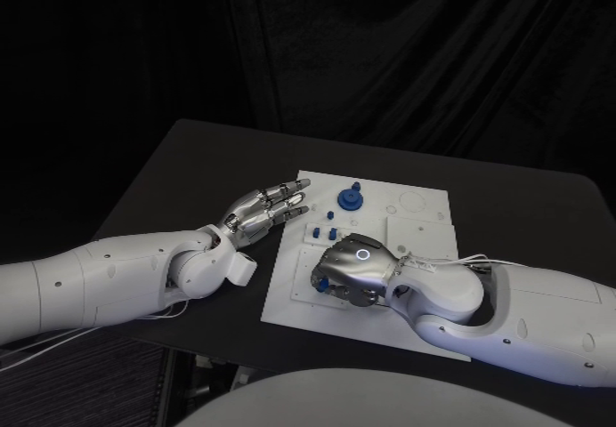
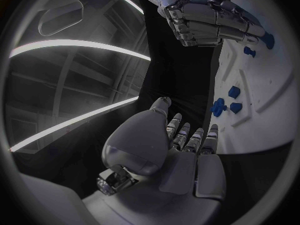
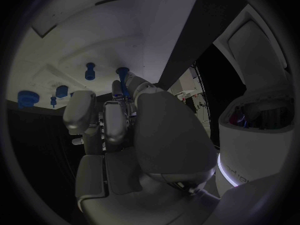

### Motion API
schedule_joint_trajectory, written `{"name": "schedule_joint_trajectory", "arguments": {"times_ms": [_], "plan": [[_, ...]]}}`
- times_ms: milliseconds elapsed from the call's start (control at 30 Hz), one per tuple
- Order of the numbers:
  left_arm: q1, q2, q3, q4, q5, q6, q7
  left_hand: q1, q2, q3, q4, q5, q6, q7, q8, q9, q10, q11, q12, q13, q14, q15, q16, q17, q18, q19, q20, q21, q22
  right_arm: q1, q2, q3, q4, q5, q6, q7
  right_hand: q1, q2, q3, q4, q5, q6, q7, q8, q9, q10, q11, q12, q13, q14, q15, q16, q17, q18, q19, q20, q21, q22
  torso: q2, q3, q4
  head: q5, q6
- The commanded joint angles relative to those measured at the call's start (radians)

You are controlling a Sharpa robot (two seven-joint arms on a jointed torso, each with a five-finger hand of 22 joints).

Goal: Assemble the parts on the task board

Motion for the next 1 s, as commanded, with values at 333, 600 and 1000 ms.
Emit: {"name": "schedule_joint_trajectory", "arguments": {"times_ms": [333, 600, 1000], "plan": [[-0.003, 0.003, 0.001, 0.000, 0.004, 0.013, 0.007, 0.004, 0.012, 0.010, -0.001, 0.003, -0.001, 0.006, 0.003, 0.001, -0.003, 0.004, 0.006, 0.001, -0.003, 0.000, 0.002, 0.000, 0.012, -0.001, 0.003, -0.001, -0.002, -0.010, 0.006, -0.003, -0.007, -0.008, 0.001, -0.013, -0.014, -0.002, -0.005, 0.002, -0.008, -0.012, 0.002, -0.011, 0.000, 0.029, -0.022, -0.004, 0.001, 0.003, -0.001, 0.003, -0.001, -0.018, -0.004, -0.002, 0.003, 0.144, 0.000, 0.0004, 0.0000, -0.001, 0.000], [-0.004, 0.003, 0.001, -0.001, 0.004, 0.014, 0.007, 0.004, 0.012, 0.012, -0.001, 0.003, -0.001, 0.008, 0.003, 0.001, -0.003, 0.003, 0.005, 0.001, -0.003, 0.000, 0.002, 0.000, 0.012, -0.001, 0.003, -0.001, -0.002, -0.010, 0.001, -0.003, -0.006, -0.006, 0.028, -0.021, -0.082, -0.057, -0.045, 0.043, -0.066, -0.302, -0.060, -0.102, -0.070, -0.185, 0.030, -0.111, -0.019, -0.032, 0.024, -0.046, -0.054, -0.005, -0.044, 0.019, -0.090, 0.121, -0.001, -0.0006, 0.0002, -0.003, 0.000], [-0.006, -0.004, 0.001, 0.001, 0.004, -0.001, 0.011, 0.004, 0.011, 0.013, -0.001, 0.002, -0.001, 0.009, 0.004, 0.001, -0.004, 0.002, 0.005, 0.001, -0.003, 0.000, 0.002, 0.000, 0.012, -0.001, 0.003, -0.001, -0.002, 0.005, -0.084, 0.007, 0.041, 0.082, -0.176, 0.034, -0.063, -0.124, -0.194, 0.137, -0.074, -0.752, -0.160, -0.124, -0.218, -0.425, 0.050, -0.092, -0.002, -0.085, 0.035, -0.090, -0.102, 0.013, -0.098, 0.033, -0.216, 0.096, 0.000, 0.0000, -0.0004, -0.019, 0.000]]}}
